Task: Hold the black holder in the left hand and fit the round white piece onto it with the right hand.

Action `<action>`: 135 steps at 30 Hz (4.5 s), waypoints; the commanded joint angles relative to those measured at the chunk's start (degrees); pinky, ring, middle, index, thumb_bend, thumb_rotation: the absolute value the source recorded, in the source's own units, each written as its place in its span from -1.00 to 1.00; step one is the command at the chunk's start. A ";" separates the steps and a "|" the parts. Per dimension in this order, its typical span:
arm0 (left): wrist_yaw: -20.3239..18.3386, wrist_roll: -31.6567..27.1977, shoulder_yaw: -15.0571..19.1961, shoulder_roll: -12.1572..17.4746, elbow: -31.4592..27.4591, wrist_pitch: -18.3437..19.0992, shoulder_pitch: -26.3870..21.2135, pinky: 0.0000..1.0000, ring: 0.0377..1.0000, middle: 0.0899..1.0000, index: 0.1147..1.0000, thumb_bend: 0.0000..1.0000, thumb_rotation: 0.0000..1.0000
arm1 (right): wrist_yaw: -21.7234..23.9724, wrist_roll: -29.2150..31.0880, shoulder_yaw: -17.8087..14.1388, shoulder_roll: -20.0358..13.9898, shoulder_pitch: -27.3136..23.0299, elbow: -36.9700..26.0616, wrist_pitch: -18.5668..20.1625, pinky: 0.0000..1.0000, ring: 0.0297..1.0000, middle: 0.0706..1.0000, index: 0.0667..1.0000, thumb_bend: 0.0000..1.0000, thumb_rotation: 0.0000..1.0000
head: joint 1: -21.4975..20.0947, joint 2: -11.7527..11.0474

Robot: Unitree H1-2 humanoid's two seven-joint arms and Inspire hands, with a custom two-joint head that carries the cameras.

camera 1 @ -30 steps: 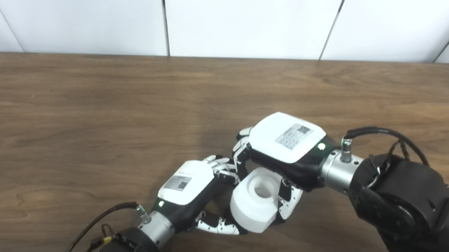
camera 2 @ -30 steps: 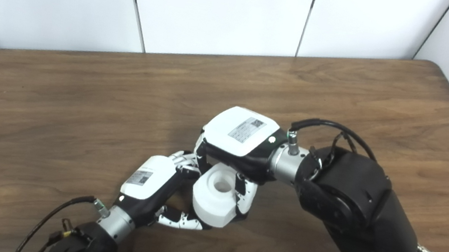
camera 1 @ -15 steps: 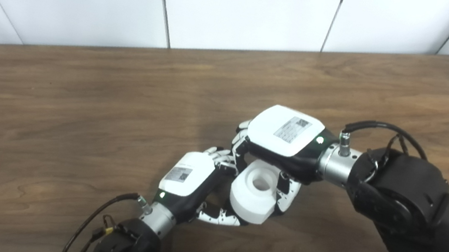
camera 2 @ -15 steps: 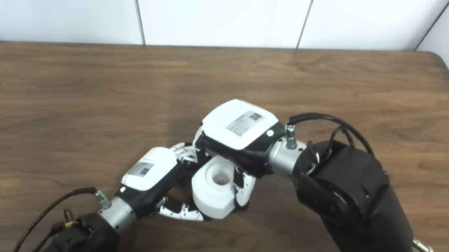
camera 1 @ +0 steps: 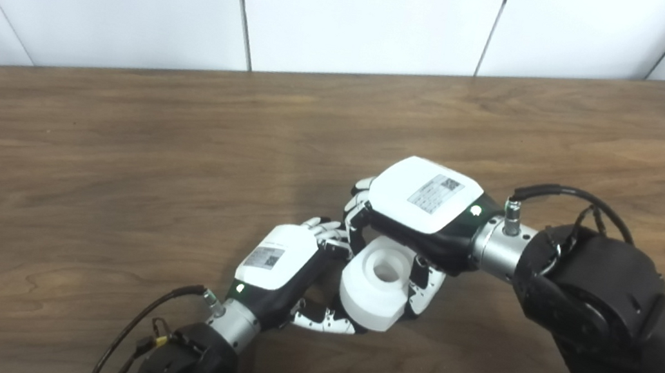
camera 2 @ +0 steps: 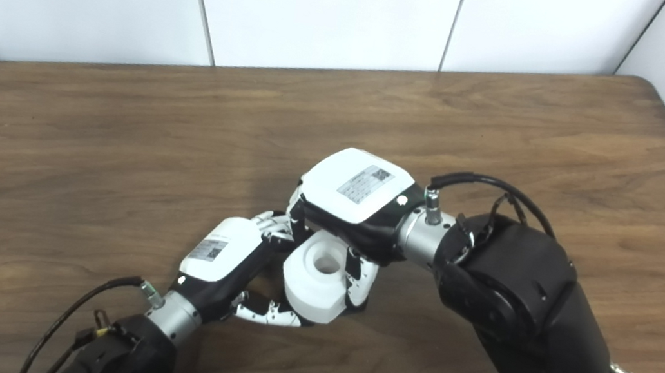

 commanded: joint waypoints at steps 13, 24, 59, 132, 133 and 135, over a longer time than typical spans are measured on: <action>-1.31 0.23 -0.16 -0.21 -0.23 1.04 -0.55 0.85 0.78 0.61 -0.16 0.04 -0.90 | -0.98 -1.68 -0.17 -0.20 1.39 1.65 -3.14 0.67 0.74 0.53 -0.11 0.05 -0.73 | -0.13 -0.24; -1.58 0.34 -0.27 -0.05 -0.44 1.29 -0.59 0.85 0.78 0.61 -0.16 0.04 -0.90 | -1.33 -3.31 0.15 0.31 1.94 1.39 -5.13 0.65 0.75 0.52 -0.11 0.05 -0.73 | -0.20 -0.02; -2.30 0.25 -0.24 -0.03 -1.02 1.64 -0.72 0.85 0.78 0.61 -0.16 0.04 -0.90 | 0.05 -4.11 -0.48 1.62 2.51 1.00 -6.72 0.65 0.74 0.51 -0.11 0.05 -0.72 | -0.21 0.63; -2.02 -0.28 -0.33 -0.35 0.69 1.28 -1.77 0.85 0.78 0.62 -0.16 0.04 -0.90 | 5.78 -3.45 -0.89 -0.56 -3.11 -0.28 -4.98 0.77 0.89 0.70 0.29 1.00 -0.32 | -0.51 0.53; -2.03 -0.28 -0.33 -0.35 0.68 1.29 -1.77 0.85 0.78 0.62 -0.16 0.04 -0.90 | 5.95 -3.10 -1.00 -0.71 -3.37 -0.31 -4.72 0.78 0.90 0.71 0.30 1.00 -0.31 | -0.51 0.53; -1.88 -0.26 -0.34 -0.35 0.84 1.18 -1.84 0.84 0.77 0.62 -0.16 0.04 -0.90 | 6.03 -2.31 -1.26 -1.14 -4.11 -0.30 -4.44 0.79 0.91 0.72 0.31 1.00 -0.29 | -0.62 0.41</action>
